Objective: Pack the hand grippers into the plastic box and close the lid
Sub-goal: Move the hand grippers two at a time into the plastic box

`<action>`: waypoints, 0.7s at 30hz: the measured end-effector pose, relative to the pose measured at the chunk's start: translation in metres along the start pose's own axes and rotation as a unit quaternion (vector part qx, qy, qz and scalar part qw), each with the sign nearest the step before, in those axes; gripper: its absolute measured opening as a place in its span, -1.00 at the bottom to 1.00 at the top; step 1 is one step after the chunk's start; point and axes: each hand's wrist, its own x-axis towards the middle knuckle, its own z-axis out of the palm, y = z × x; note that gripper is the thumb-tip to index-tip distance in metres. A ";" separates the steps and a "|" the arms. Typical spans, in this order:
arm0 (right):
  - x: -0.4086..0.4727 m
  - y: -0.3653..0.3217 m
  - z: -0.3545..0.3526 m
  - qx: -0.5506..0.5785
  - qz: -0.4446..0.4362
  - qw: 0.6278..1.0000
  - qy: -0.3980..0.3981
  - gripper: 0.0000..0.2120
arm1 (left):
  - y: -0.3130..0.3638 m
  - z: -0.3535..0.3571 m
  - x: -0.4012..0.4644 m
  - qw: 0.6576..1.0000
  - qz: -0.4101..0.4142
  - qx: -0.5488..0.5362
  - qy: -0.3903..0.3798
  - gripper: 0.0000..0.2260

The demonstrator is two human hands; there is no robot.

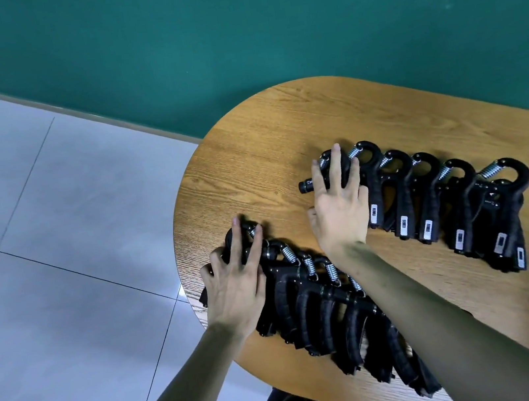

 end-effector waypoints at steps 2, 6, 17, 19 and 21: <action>-0.009 0.002 -0.003 -0.002 -0.010 1.000 -0.003 -0.13 | 0.004 -0.003 -0.001 1.000 -0.005 0.019 -0.002 -0.36; -0.034 0.008 -0.018 0.007 -0.031 0.999 -0.003 -0.12 | 0.015 -0.014 -0.007 0.999 -0.009 0.046 0.000 -0.37; -0.120 0.076 -0.074 0.039 -0.023 0.998 0.044 -0.14 | 0.097 -0.069 -0.026 0.998 -0.011 0.052 -0.015 -0.32; -0.134 0.095 -0.080 0.049 -0.014 0.997 0.052 -0.15 | 0.122 -0.072 -0.030 0.998 -0.011 0.065 -0.009 -0.34; -0.150 0.118 -0.086 0.060 0.003 0.996 0.062 -0.15 | 0.154 -0.076 -0.036 0.997 -0.017 0.077 -0.002 -0.35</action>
